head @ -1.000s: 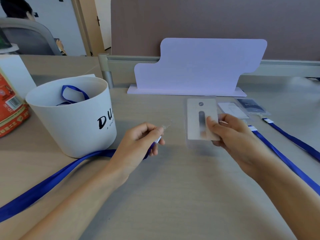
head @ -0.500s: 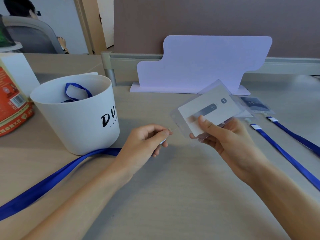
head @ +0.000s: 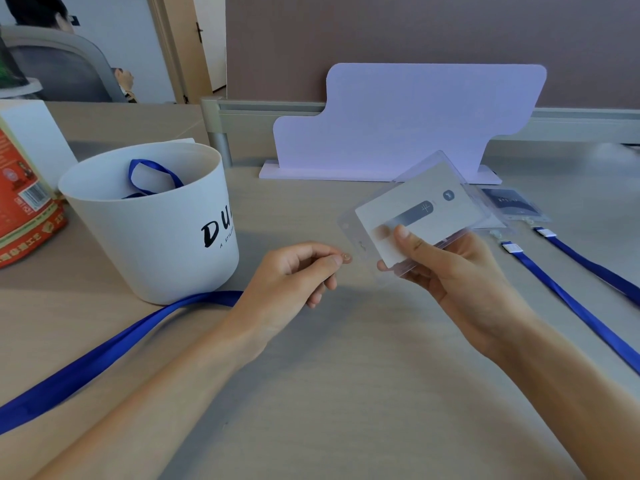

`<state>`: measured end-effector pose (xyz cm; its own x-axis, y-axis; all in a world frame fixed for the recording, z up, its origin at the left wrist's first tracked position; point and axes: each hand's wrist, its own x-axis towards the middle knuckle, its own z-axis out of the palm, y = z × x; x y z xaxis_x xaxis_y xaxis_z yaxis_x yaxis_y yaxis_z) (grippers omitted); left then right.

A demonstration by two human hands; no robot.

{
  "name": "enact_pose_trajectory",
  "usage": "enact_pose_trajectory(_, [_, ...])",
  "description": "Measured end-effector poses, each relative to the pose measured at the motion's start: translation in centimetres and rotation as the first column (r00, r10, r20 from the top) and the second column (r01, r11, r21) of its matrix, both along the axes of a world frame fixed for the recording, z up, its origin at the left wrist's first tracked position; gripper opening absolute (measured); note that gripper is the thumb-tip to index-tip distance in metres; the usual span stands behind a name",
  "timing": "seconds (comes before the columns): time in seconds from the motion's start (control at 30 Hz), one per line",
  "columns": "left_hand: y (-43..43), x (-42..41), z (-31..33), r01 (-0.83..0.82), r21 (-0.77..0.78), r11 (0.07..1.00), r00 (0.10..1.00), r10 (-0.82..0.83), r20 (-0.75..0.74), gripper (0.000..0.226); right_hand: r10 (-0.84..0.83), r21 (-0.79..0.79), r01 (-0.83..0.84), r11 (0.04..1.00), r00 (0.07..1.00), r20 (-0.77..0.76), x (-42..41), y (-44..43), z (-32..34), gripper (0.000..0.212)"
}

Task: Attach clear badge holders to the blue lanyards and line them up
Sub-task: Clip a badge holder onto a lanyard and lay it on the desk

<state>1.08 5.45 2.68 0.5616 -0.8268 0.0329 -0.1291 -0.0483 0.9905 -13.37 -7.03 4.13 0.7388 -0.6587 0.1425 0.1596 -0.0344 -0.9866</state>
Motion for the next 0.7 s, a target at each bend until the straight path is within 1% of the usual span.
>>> enact_pose_trajectory(0.17, [-0.02, -0.04, -0.03, 0.016, -0.001, 1.0, 1.0, -0.016, 0.01, 0.018, -0.007, 0.018, 0.007, 1.0, 1.0, 0.019, -0.03, -0.05, 0.04, 0.032])
enact_pose_trajectory(0.33, [0.04, 0.03, 0.02, 0.019, 0.004, 1.0, 1.0, -0.019, 0.009, 0.019, -0.03, 0.021, 0.03, 0.999, 0.999, 0.034, 0.01, -0.03, -0.11, 0.018])
enact_pose_trajectory(0.53, [0.02, 0.0, 0.02, 0.031, -0.013, 0.999, 0.999, -0.031, 0.022, 0.019, -0.039, 0.02, 0.038, 0.999, 0.998, 0.041, 0.0, 0.01, -0.08, 0.016])
enact_pose_trajectory(0.7, [0.04, 0.04, 0.08, 0.06, -0.011, 0.998, 0.998, -0.061, -0.035, 0.024, -0.034, 0.006, 0.034, 0.999, 0.999, 0.019, 0.13, 0.04, -0.35, 0.016])
